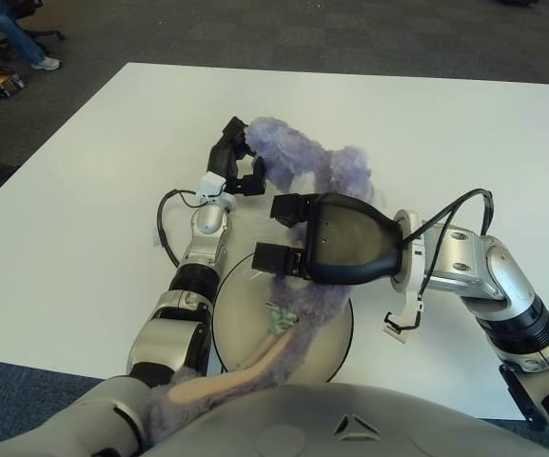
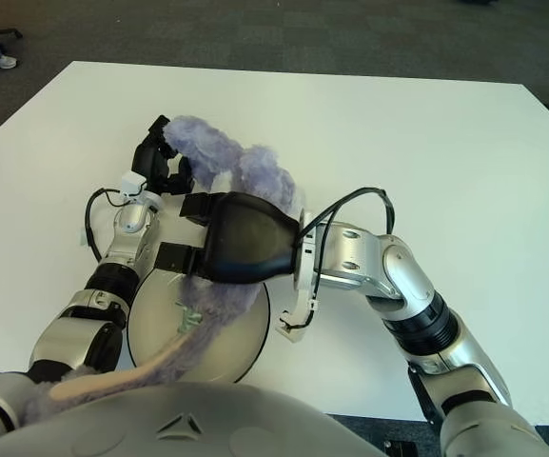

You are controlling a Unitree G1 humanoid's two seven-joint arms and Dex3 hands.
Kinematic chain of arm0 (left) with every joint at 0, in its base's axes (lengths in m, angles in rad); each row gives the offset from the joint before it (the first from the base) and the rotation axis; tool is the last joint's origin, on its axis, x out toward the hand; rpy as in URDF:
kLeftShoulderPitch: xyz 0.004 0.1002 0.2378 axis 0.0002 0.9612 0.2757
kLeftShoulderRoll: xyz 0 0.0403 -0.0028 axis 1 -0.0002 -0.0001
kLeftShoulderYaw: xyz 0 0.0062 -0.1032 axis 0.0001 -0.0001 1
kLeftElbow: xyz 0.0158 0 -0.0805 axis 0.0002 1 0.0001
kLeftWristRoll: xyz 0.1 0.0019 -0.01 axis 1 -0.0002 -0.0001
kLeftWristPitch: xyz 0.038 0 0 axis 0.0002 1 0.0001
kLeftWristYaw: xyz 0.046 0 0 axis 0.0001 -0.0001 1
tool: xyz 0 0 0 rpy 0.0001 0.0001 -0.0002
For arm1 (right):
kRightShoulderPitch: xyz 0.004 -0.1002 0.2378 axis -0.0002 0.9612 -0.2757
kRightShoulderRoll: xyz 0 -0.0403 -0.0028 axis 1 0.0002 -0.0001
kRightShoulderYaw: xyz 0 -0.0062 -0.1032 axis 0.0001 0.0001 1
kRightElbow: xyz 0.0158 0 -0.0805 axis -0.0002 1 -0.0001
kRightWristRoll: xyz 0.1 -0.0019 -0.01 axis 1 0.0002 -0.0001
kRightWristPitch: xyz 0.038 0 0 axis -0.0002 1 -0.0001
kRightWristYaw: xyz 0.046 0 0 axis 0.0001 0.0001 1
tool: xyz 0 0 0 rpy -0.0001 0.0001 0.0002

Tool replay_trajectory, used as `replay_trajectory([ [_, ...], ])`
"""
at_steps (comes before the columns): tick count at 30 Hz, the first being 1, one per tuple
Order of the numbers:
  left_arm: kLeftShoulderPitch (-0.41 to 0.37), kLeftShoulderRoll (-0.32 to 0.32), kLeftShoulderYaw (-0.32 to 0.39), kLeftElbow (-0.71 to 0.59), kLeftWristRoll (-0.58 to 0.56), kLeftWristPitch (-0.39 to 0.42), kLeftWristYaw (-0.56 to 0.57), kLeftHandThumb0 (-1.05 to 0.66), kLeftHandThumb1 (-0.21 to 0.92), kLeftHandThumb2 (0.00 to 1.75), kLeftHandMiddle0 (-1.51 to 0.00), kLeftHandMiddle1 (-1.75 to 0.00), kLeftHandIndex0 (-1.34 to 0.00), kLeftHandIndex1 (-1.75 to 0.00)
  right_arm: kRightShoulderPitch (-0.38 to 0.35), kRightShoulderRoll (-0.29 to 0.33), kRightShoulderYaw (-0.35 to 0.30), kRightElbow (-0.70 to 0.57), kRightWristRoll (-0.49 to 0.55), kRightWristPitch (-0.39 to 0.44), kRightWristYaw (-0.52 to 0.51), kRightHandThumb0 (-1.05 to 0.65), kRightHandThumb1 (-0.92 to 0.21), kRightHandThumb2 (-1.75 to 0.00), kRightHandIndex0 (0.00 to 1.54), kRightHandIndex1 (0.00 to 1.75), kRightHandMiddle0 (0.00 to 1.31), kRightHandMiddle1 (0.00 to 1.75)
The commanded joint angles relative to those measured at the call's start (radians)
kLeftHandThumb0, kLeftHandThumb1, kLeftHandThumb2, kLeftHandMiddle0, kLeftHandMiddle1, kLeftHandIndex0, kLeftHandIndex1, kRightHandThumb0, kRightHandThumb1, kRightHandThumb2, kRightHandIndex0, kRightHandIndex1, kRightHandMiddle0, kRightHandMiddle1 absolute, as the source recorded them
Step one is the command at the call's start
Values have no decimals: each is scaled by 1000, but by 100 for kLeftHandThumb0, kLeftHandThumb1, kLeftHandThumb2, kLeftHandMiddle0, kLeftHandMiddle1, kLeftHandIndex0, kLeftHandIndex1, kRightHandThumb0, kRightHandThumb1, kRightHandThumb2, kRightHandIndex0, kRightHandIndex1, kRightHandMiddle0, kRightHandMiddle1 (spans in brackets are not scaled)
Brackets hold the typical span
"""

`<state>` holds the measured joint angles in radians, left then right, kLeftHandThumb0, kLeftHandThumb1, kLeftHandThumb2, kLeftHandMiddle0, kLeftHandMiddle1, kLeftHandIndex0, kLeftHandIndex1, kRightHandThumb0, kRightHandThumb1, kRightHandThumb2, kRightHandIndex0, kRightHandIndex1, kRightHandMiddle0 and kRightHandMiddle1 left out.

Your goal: Put the doll into the plate.

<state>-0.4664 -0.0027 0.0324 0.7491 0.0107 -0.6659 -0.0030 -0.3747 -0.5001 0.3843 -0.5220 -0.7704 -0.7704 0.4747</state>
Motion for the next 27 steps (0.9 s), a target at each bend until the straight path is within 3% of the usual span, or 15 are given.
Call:
replay_trajectory([
  [1,96,-35,-13,49,4,19,-1,-1,30,134,-51,-175,-50,-175,-31,0,-18,4,-1,-43,-47,0,-39,-110,74,131,42,175],
  [9,107,-37,-16,22,-5,41,-11,-1,33,132,-49,-175,-48,-175,16,39,-50,51,23,-101,-178,0,-43,-105,72,130,39,175],
  [19,124,-39,-15,-14,-18,70,-31,-1,34,130,-49,-175,-47,-175,64,76,-41,85,85,-99,-221,0,-47,-100,70,132,33,175],
  [20,124,-40,-14,-15,-19,70,-32,-1,34,130,-48,-175,-47,-175,69,80,-39,89,92,-99,-223,0,-46,-107,60,147,36,175],
  [23,131,-37,-15,-26,-20,74,-38,-1,34,130,-48,-175,-47,-175,85,97,-29,85,109,-87,-221,0,-44,-115,48,165,39,175],
  [27,134,-36,-15,-35,-18,83,-41,-1,34,130,-49,-175,-47,-175,102,112,-24,86,128,-79,-221,0,-43,-117,43,171,40,175],
])
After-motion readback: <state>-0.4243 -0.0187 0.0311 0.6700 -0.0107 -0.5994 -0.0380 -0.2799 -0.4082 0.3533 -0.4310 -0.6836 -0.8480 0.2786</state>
